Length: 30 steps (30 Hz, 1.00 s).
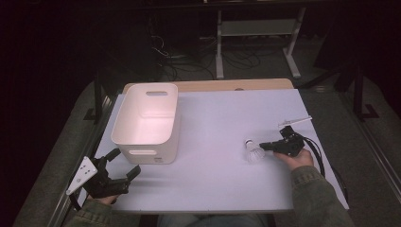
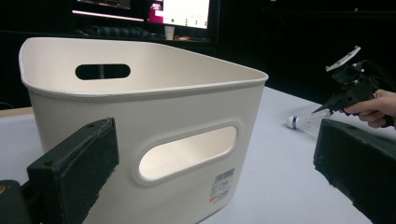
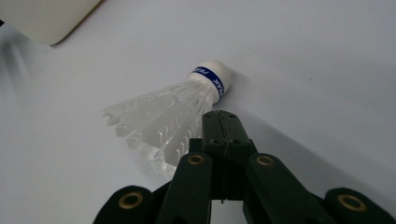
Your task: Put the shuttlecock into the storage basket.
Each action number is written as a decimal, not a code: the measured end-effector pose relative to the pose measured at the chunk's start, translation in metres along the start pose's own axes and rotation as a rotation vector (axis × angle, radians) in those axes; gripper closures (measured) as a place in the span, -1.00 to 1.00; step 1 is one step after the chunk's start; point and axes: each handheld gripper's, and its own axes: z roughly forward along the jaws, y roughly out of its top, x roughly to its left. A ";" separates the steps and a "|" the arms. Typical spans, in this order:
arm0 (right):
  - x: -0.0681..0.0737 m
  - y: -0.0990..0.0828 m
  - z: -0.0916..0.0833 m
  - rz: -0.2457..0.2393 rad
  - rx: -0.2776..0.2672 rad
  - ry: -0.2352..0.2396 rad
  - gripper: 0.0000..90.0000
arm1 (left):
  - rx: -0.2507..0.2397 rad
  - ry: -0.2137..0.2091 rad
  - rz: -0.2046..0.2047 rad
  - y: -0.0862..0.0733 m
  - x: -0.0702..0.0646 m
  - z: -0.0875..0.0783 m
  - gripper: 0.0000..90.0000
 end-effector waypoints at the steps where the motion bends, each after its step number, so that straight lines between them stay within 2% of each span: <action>1: 0.001 0.000 0.000 -0.002 0.003 0.001 0.98 | 0.001 0.000 -0.001 0.000 0.000 0.000 -1.00; 11: 0.014 0.003 0.011 -0.014 0.013 0.061 0.98 | -0.001 -0.001 0.001 0.000 0.000 0.000 -1.00; 17: 0.016 0.004 0.015 -0.021 0.017 0.071 0.98 | -0.004 -0.002 -0.001 0.000 0.000 0.000 -1.00; 20: 0.017 0.005 0.017 -0.043 0.019 0.080 0.98 | -0.005 -0.001 -0.004 0.000 0.000 0.000 -1.00; 30: 0.025 0.009 0.023 -0.052 0.020 0.107 0.98 | -0.002 -0.001 -0.002 0.000 0.000 0.000 -1.00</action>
